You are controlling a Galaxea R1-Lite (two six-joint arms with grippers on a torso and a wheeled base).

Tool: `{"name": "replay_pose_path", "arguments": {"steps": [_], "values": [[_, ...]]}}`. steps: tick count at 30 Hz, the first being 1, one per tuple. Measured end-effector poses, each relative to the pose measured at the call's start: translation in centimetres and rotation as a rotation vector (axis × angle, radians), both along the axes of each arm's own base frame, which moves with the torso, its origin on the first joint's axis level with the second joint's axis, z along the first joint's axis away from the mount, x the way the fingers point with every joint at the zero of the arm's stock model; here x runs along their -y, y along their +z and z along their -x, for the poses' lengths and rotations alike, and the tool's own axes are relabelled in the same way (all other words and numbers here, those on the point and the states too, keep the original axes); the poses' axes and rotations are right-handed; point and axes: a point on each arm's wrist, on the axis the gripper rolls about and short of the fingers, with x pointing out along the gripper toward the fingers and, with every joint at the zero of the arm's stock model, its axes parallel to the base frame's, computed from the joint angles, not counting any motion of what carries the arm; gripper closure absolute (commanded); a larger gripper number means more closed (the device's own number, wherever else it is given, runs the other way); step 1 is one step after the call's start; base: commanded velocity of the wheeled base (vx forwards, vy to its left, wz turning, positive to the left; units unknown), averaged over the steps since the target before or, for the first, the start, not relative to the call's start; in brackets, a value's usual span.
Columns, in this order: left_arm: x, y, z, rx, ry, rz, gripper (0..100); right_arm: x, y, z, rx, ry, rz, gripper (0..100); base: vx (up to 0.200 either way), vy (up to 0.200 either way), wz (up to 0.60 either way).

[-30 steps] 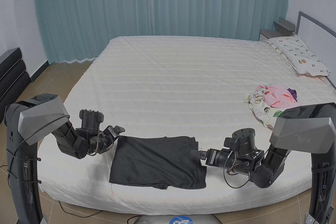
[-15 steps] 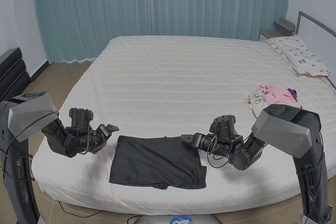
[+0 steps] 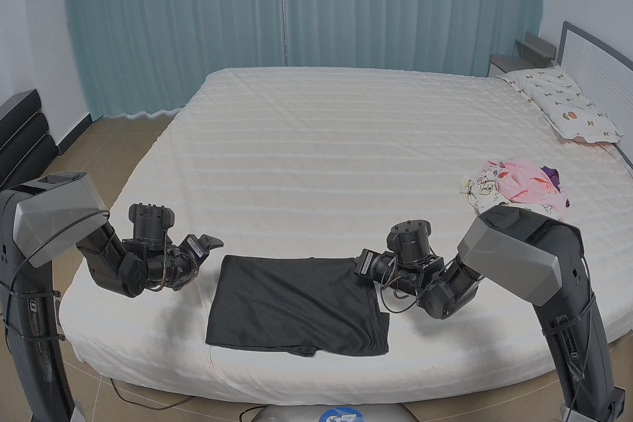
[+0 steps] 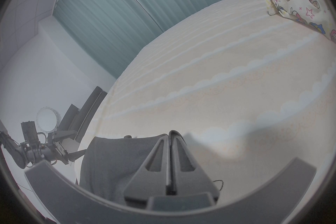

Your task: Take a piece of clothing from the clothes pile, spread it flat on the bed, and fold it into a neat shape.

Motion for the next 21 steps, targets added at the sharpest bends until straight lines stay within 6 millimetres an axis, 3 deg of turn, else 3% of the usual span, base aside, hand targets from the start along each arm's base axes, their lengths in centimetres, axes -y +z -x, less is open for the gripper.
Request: {"name": "replay_pose_path", "arguments": {"steps": [21], "values": [[0.1, 0.0, 0.0, -0.001, -0.003, -0.001, 0, 1.1, 0.0, -0.7, 0.037, -0.057, -0.005, 100, 0.000, 0.000, 0.00]]}}
